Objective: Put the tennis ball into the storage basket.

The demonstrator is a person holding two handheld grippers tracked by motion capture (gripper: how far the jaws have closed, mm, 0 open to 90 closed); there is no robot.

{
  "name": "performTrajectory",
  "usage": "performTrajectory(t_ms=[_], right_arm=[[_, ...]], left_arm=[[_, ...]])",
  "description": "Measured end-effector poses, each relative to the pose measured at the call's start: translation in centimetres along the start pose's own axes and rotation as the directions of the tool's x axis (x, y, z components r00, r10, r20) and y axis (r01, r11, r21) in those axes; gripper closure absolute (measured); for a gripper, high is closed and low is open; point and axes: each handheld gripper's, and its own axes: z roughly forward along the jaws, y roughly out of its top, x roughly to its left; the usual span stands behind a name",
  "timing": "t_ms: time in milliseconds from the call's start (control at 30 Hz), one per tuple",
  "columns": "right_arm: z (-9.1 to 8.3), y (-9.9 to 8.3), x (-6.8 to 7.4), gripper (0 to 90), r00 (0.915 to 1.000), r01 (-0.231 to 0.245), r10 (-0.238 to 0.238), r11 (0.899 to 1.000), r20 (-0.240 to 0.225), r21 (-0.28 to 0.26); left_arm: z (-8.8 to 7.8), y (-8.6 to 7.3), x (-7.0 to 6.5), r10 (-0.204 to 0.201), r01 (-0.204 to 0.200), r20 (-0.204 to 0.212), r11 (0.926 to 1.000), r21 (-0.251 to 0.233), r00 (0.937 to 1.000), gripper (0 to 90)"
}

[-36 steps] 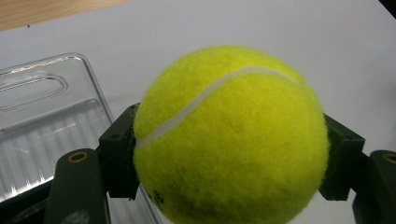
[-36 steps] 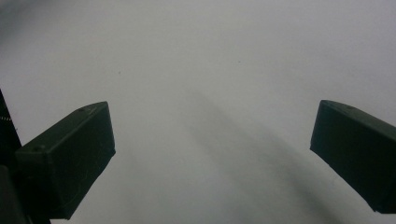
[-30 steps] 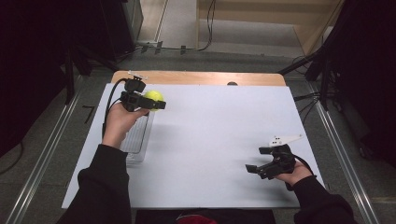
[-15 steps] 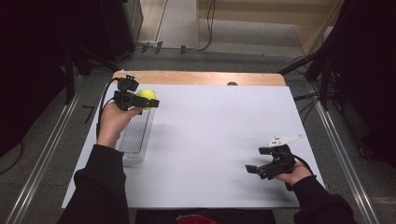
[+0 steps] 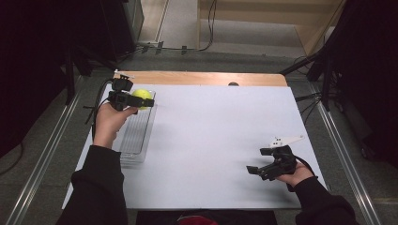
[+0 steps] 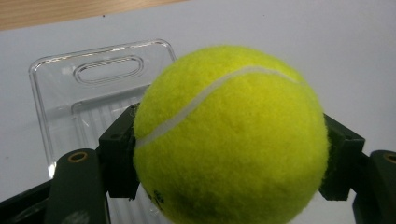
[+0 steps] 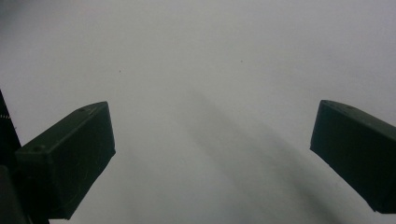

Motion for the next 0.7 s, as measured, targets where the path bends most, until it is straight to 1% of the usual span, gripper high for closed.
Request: performTrajectory(t_ms=[33, 67, 167, 267, 433, 700], right_arm=[[0.0, 0.0, 0.0, 0.0, 1.0000, 0.001, -0.001, 1.000, -0.001, 0.000], [0.0, 0.0, 0.0, 0.0, 1.0000, 0.002, -0.002, 1.000, 0.000, 0.000], [0.0, 0.0, 0.0, 0.0, 1.0000, 0.004, -0.004, 1.000, 0.000, 0.001], [0.0, 0.0, 0.0, 0.0, 1.0000, 0.003, -0.003, 1.000, 0.000, 0.002], [0.0, 0.0, 0.0, 0.0, 1.0000, 0.002, -0.002, 1.000, -0.001, 0.001], [0.0, 0.0, 0.0, 0.0, 1.0000, 0.004, -0.004, 1.000, 0.000, 0.001]], left_arm=[[-0.1, 0.0, 0.1, 0.004, -0.004, -0.002, 1.0000, 0.003, 1.0000, 26.6], [-0.1, -0.1, 0.2, -0.004, 0.004, -0.006, 1.0000, -0.001, 1.0000, 26.6], [-0.2, -0.1, 0.5, -0.004, 0.004, -0.018, 1.0000, 0.001, 0.9998, 26.6], [-0.3, -0.3, 0.9, -0.011, 0.011, -0.038, 0.9999, -0.001, 0.9992, 26.6], [-0.3, -0.4, 1.3, -0.030, 0.030, -0.042, 0.9995, -0.004, 0.9987, 26.6], [-0.1, -0.5, 1.4, -0.035, 0.035, -0.048, 0.9994, -0.003, 0.9982, 26.5]])
